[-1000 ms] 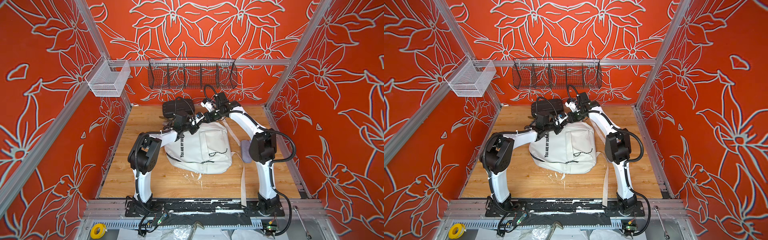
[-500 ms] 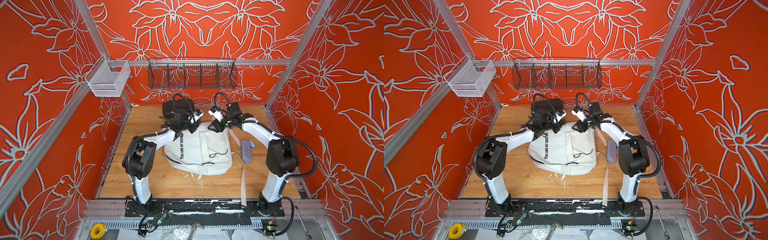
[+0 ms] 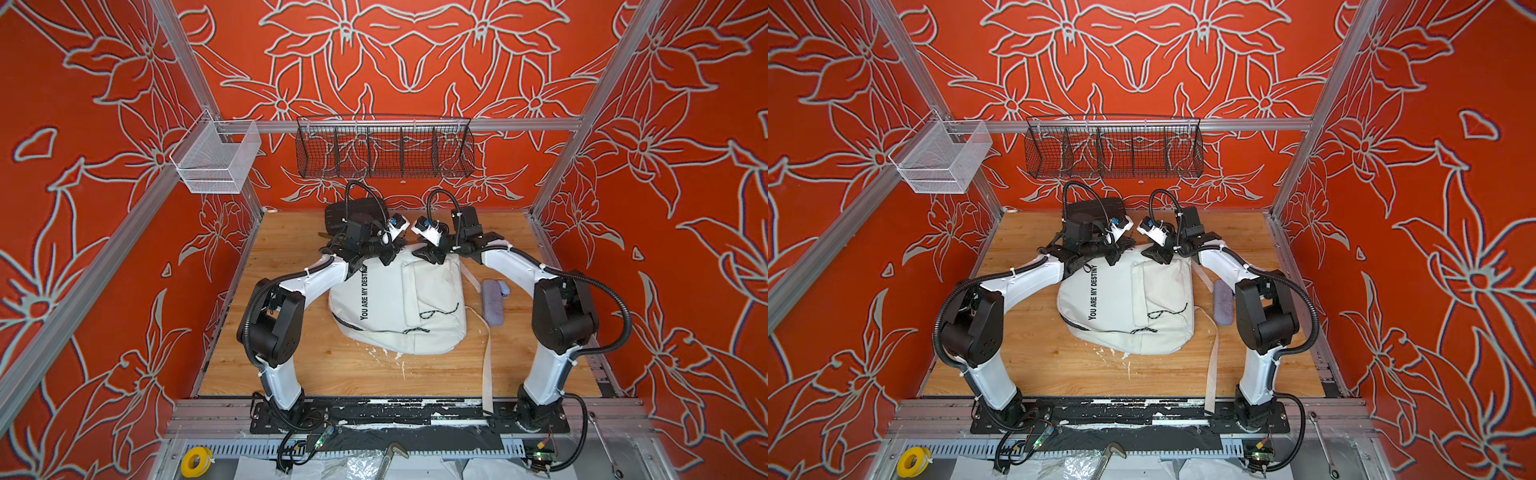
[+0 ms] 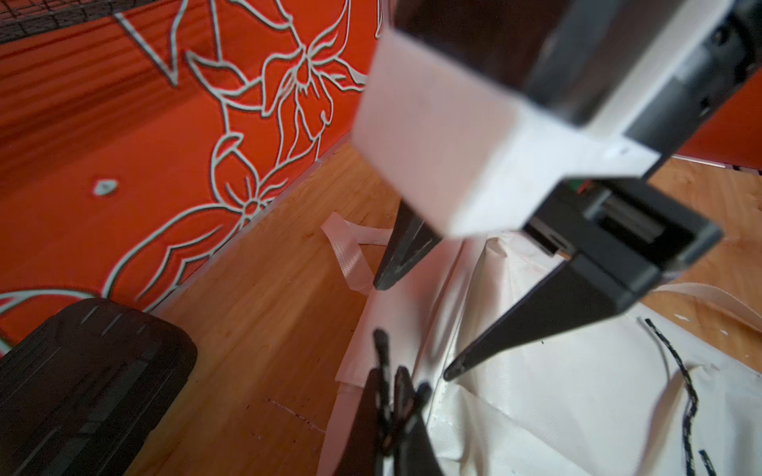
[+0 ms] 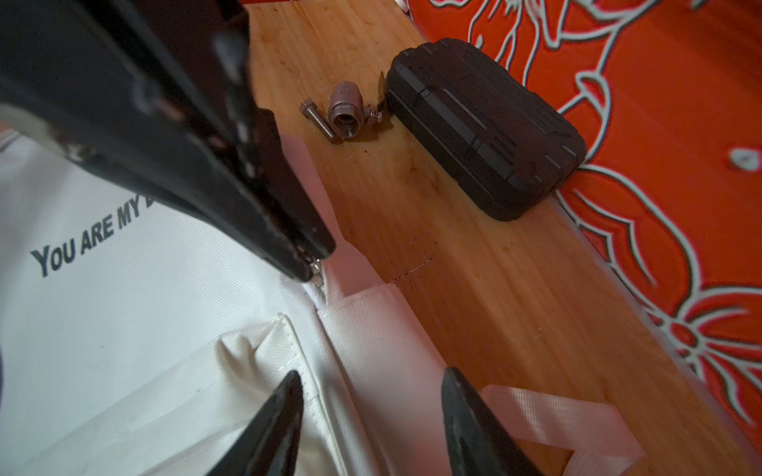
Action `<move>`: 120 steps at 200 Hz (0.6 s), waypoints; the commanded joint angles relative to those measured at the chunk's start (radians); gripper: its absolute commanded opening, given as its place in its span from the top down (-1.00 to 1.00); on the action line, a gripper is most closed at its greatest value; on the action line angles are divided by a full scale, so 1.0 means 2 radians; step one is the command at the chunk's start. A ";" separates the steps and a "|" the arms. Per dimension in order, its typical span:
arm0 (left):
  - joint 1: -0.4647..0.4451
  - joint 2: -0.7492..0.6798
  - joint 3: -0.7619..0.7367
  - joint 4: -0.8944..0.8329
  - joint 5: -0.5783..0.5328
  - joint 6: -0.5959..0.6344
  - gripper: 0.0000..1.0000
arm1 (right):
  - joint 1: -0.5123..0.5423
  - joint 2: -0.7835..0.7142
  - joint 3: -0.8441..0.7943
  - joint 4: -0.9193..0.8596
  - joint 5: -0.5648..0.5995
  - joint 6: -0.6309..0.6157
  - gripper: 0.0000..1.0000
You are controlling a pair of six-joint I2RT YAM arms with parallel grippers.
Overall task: Pack the student bag
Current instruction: 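Pull the zipper pulls apart along the bag top with both grippers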
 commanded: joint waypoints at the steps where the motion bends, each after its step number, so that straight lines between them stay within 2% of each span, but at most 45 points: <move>1: -0.007 -0.022 0.024 0.011 0.022 -0.008 1.00 | 0.008 -0.002 -0.003 0.002 -0.012 -0.054 -0.10; 44: -0.007 -0.025 0.029 0.017 0.023 -0.027 1.00 | 0.008 0.000 -0.017 -0.008 -0.040 -0.076 -0.10; 61: -0.007 -0.028 0.029 0.018 0.025 -0.031 1.00 | 0.008 0.011 0.000 -0.032 -0.024 -0.068 0.01; 84: -0.007 -0.033 0.023 0.014 0.015 -0.025 1.00 | 0.008 0.005 0.001 -0.037 -0.009 -0.071 0.27; 108: -0.006 -0.044 0.008 0.014 -0.007 -0.016 1.00 | 0.007 -0.004 0.000 -0.045 -0.006 -0.086 0.82; 120: -0.005 -0.049 0.001 0.014 -0.018 -0.014 1.00 | 0.007 -0.006 0.000 -0.049 -0.006 -0.090 1.00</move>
